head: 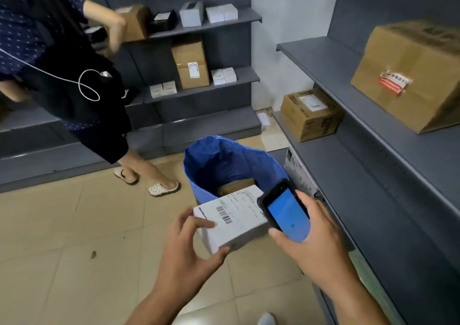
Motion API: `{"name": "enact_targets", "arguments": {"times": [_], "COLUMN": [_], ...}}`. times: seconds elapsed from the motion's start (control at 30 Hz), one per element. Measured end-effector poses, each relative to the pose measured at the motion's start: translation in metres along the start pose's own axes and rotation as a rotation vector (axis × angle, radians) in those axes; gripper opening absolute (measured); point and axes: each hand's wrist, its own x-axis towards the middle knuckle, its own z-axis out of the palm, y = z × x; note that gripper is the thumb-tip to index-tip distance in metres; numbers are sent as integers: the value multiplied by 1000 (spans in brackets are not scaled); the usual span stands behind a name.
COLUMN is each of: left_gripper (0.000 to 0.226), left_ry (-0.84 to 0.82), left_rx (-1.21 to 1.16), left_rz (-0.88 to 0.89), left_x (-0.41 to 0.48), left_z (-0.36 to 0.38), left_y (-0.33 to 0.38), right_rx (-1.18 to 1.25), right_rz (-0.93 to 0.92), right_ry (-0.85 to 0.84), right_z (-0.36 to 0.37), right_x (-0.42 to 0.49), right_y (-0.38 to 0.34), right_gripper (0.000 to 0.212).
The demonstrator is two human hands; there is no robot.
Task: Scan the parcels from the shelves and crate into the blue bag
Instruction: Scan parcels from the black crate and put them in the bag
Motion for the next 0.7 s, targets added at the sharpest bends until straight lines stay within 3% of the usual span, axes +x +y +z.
{"name": "enact_targets", "arguments": {"times": [0.23, 0.37, 0.7], "left_gripper": [47, 47, 54], "left_ry": [-19, -55, -270], "left_rx": [-57, -56, -82], "left_rz": [-146, -172, -61], "left_x": [56, 103, 238], "left_z": [5, 15, 50], "left_y": [-43, -83, -172], "right_rx": [-7, -64, -181], "right_rz": [5, 98, 383], "right_ry": [-85, -96, 98], "right_z": [32, 53, 71], "right_x": [84, 119, 166], "right_y": [-2, 5, -18], "right_gripper": [82, 82, 83]}}
